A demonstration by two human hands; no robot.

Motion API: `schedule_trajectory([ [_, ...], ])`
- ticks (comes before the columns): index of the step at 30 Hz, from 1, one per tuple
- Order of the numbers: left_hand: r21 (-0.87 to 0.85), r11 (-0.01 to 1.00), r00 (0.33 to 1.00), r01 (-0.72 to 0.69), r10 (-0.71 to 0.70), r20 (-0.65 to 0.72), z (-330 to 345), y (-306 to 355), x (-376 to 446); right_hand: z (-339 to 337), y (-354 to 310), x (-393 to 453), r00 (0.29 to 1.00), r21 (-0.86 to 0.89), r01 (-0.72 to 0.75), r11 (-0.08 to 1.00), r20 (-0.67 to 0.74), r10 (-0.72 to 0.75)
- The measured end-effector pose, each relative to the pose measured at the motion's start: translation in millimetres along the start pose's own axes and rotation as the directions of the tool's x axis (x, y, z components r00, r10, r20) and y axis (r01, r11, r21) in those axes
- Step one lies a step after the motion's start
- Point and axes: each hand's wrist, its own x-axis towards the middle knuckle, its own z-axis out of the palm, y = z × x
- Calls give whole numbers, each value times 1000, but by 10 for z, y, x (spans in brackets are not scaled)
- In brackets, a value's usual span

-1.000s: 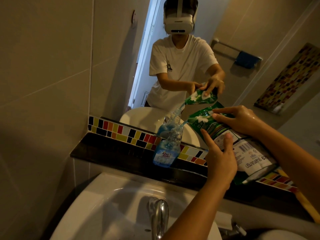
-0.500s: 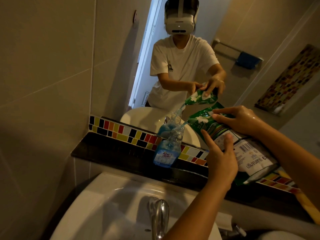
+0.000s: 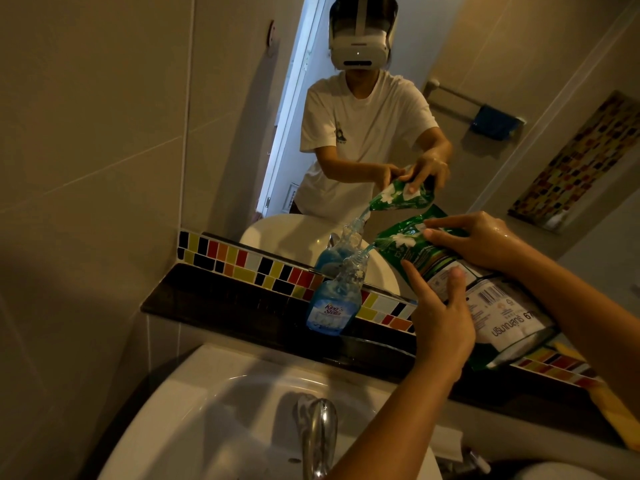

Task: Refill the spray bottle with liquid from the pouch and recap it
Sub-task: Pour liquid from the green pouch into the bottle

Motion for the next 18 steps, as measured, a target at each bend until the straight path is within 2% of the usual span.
schedule_trajectory([
  [18, -34, 999, 999, -4, 3, -34, -25, 49, -48, 3, -27, 47, 1000, -11, -7, 1000, 13, 7],
])
